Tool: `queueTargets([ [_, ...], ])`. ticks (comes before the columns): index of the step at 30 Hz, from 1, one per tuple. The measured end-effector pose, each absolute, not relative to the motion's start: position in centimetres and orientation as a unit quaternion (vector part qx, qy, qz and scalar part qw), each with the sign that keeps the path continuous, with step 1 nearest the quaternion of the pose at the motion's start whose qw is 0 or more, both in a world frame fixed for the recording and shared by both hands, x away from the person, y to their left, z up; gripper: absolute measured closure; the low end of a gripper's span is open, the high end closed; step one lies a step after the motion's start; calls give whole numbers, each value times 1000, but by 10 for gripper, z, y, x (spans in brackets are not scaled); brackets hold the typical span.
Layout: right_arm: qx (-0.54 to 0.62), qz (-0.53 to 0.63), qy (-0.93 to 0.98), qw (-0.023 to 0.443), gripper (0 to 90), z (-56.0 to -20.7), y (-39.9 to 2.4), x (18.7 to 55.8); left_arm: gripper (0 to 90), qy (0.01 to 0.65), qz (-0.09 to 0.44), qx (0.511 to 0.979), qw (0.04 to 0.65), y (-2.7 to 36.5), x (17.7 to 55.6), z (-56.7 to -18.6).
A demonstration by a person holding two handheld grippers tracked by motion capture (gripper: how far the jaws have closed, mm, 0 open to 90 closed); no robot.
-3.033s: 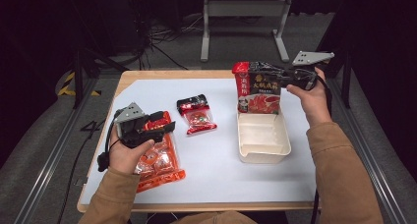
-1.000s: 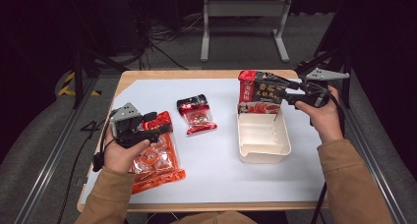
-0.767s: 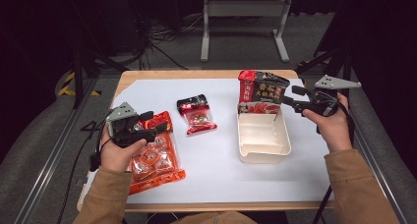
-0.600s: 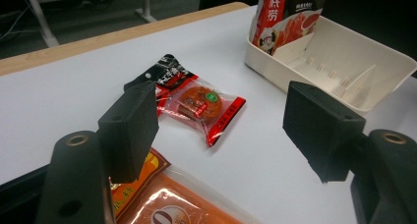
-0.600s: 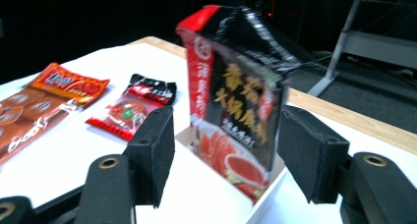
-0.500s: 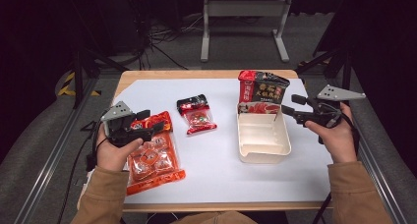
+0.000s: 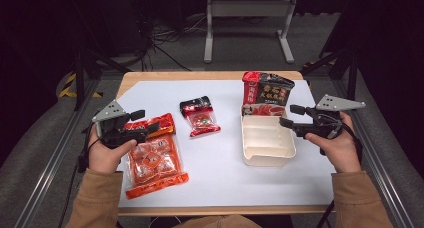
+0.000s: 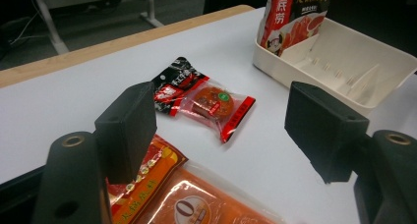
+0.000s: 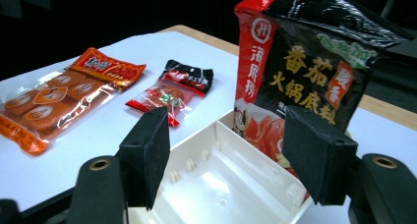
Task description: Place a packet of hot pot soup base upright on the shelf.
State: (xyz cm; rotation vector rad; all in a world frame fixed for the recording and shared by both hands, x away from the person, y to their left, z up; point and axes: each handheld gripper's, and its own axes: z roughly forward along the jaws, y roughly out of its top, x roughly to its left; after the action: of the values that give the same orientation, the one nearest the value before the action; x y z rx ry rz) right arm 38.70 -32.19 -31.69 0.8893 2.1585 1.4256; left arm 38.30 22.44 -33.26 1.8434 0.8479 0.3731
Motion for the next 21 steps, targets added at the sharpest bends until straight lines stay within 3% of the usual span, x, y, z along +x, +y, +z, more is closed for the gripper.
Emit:
queueTargets([
  [21,298,516,783,179,358,-321,-313,382,289,388,182,759,490,258,401,-359],
])
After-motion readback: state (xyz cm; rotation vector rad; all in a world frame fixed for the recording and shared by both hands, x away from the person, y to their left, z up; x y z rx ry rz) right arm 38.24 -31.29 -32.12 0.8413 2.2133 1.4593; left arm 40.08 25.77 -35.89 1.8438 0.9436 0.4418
